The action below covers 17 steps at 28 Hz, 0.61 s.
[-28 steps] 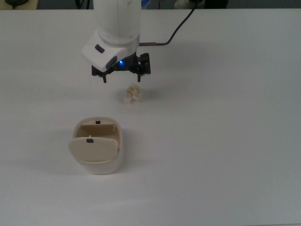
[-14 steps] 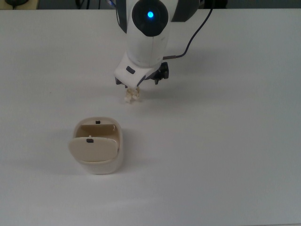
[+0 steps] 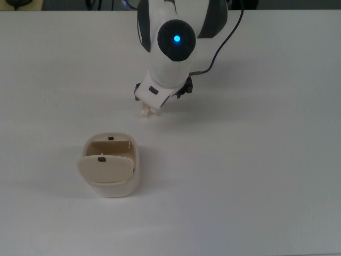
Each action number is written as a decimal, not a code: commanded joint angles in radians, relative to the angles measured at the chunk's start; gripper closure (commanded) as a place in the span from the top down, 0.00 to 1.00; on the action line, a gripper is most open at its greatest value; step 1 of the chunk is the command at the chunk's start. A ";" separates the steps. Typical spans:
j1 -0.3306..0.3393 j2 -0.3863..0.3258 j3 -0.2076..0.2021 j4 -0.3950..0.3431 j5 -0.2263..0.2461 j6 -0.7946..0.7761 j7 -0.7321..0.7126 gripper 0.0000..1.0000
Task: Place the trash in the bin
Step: 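Lower the gripper and close it on the paper ball, then lift the paper ball and carry it above the bin opening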
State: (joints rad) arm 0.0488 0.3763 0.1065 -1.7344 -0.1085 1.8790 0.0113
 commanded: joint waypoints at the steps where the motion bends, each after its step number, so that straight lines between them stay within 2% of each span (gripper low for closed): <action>1: 0.014 0.027 -0.005 -0.007 -0.063 0.012 0.026 1.00; 9: 0.013 0.039 -0.008 -0.007 -0.117 0.011 0.036 0.99; 10: 0.013 0.039 -0.010 -0.007 -0.122 0.011 0.038 0.94; 13: 0.013 0.041 -0.010 -0.005 -0.128 0.015 0.067 0.67; 14: 0.013 0.039 -0.011 -0.002 -0.131 0.015 0.096 0.51; 15: 0.013 0.039 -0.011 -0.001 -0.137 0.017 0.104 0.47; 17: 0.013 0.039 -0.011 -0.001 -0.149 0.015 0.111 0.45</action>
State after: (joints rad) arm 0.0531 0.4208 0.1035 -1.7329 -0.2229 1.8790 0.0692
